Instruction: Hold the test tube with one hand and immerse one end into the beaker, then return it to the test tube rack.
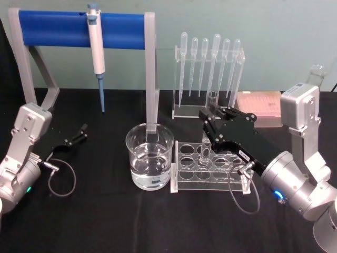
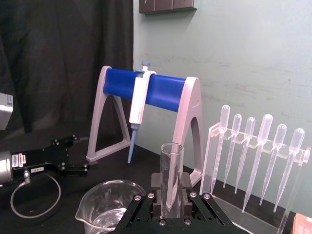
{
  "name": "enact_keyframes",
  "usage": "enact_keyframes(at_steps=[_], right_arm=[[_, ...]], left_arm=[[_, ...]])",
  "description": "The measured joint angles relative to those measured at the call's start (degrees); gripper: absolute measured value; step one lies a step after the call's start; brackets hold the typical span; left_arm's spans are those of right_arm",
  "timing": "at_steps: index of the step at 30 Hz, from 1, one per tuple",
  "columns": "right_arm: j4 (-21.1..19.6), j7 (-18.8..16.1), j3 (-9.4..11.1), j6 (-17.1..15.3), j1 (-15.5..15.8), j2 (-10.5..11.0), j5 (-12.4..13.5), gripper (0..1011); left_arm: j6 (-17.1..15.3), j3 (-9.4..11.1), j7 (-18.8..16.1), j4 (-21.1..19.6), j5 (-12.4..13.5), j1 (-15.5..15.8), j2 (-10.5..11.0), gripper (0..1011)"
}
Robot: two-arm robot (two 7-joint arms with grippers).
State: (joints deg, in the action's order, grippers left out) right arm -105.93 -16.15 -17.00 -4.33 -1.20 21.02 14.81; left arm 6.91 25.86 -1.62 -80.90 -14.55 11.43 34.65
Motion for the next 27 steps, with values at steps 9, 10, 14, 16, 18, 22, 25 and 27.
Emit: enact_keyframes(at_steps=[9,10,14,16,18,22,25,27], right_arm=[[2.51,-0.53,-0.49,1.2,-0.3,-0.71,-1.27,224],[2.76,-0.58,-0.53,1.26,-0.37,-0.77,-1.36,224],[4.09,-0.97,-0.77,1.58,-0.74,-1.0,-1.81,224],[4.56,-1.04,-0.9,1.62,-0.89,-1.09,-2.03,224],[5.14,-1.14,-1.06,1.7,-1.06,-1.24,-2.28,224],[5.9,-1.34,-1.31,1.8,-1.27,-1.49,-2.62,224],[6.31,-1.42,-1.57,1.78,-1.46,-1.58,-3.02,224],[6.61,-1.5,-1.79,1.56,-1.67,-1.61,-3.36,224]], left_arm=[[0.0,0.0,0.0,0.0,0.0,0.0,0.0,1000],[0.0,0.0,0.0,0.0,0.0,0.0,0.0,1000],[0.0,0.0,0.0,0.0,0.0,0.0,0.0,1000],[0.0,0.0,0.0,0.0,0.0,0.0,0.0,1000],[0.0,0.01,0.0,0.0,0.0,0.0,0.0,1000],[0.0,0.0,0.0,0.0,0.0,0.0,0.0,1000],[0.0,0.0,0.0,0.0,0.0,0.0,0.0,1000],[0.0,0.01,0.0,0.0,0.0,0.0,0.0,1000]])
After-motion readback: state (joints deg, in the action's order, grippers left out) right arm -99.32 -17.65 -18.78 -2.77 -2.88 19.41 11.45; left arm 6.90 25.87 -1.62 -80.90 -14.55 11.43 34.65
